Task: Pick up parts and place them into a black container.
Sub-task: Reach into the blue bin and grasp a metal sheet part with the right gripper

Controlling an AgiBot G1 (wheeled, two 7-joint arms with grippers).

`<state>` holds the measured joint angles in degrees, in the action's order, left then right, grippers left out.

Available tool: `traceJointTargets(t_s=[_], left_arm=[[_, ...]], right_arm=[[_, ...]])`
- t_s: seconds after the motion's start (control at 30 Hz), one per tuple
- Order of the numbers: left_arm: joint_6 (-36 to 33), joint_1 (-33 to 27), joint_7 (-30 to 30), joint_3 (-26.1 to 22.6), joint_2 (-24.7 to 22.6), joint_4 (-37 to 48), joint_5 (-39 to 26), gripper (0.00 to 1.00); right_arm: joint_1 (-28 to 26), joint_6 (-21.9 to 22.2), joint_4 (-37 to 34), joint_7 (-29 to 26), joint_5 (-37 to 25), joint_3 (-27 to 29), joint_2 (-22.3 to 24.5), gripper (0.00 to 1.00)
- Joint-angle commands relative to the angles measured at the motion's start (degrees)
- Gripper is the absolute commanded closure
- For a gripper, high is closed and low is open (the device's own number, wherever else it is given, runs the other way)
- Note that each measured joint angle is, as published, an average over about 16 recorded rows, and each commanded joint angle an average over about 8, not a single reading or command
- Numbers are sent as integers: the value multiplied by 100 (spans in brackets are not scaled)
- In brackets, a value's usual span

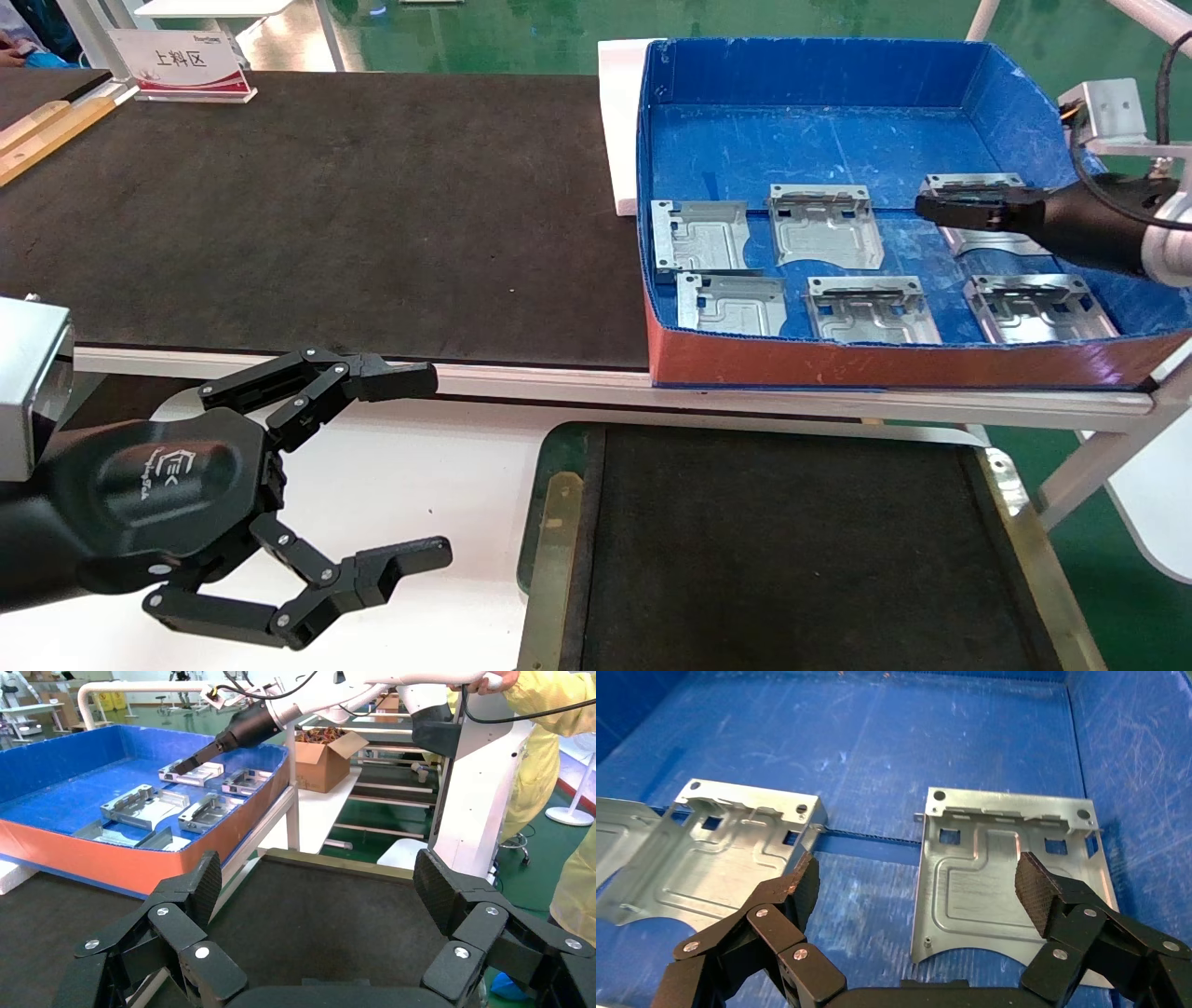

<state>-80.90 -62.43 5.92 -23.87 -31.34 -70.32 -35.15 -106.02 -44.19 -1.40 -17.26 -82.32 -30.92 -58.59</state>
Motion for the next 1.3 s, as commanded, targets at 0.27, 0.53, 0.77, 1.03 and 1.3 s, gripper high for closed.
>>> traceJointTargets(t_s=[0.27, 0.53, 0.77, 1.03, 1.3], left_arm=[[0, 0, 0, 0, 0, 0, 0, 0], [0, 0, 0, 0, 0, 0, 0, 0], [0, 0, 0, 0, 0, 0, 0, 0], [0, 0, 0, 0, 0, 0, 0, 0], [0, 0, 0, 0, 0, 0, 0, 0]], right_arm=[[76, 368, -4, -146, -104, -75, -176, 27], [165, 574, 20, -207, -201, -144, -251, 100], [232, 613, 71, -246, -195, -140, -264, 100], [256, 622, 125, -240, -180, -129, -252, 100], [248, 624, 137, -227, -192, -138, -232, 100]])
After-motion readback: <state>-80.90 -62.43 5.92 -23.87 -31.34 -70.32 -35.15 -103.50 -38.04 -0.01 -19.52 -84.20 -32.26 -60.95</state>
